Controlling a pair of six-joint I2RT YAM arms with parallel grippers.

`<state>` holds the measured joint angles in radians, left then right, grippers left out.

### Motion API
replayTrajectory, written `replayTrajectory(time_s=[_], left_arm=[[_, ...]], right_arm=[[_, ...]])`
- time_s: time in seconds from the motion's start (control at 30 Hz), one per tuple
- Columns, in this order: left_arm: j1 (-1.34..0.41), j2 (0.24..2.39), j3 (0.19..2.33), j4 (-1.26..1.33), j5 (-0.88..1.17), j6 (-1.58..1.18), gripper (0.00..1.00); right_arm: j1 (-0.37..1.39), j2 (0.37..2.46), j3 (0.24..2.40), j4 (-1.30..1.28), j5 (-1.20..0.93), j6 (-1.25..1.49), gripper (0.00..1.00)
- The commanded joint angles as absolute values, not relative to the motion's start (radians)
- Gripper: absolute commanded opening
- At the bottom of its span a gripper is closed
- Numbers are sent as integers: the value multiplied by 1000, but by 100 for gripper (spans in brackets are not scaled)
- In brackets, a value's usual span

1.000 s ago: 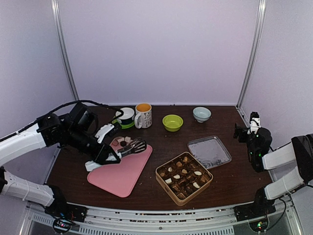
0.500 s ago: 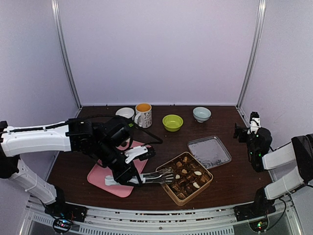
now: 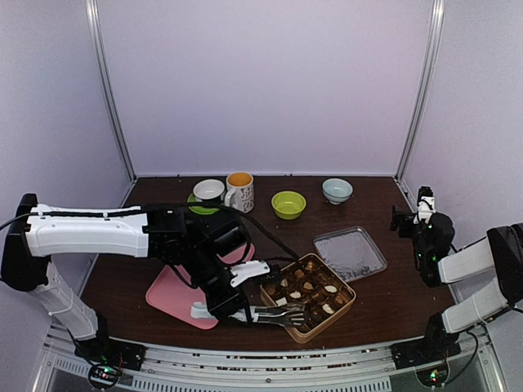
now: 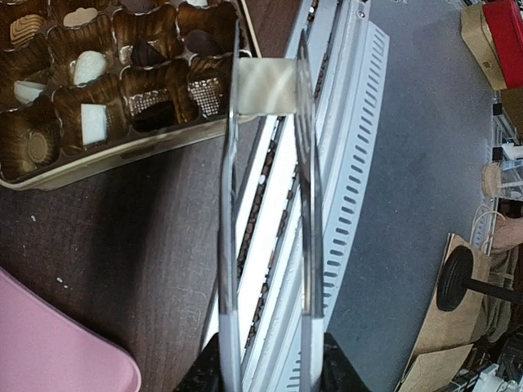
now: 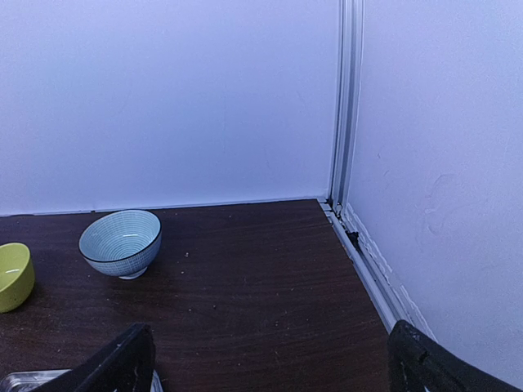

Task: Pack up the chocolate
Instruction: Place the fake chocolate in the empty pocket of the box.

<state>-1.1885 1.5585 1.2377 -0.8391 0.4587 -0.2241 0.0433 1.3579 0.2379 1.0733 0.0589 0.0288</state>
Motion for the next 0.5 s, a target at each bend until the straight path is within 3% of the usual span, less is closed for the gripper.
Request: replayTrajectory(time_s=[0.0, 0.47], left_arm=[[-1197, 1588, 1286, -816, 484, -184, 23], [-1197, 1654, 1318, -804, 441, -160, 23]], right_arm=[[40, 1359, 252, 1088, 57, 25, 100], [40, 1359, 251, 1088, 56, 25, 100]])
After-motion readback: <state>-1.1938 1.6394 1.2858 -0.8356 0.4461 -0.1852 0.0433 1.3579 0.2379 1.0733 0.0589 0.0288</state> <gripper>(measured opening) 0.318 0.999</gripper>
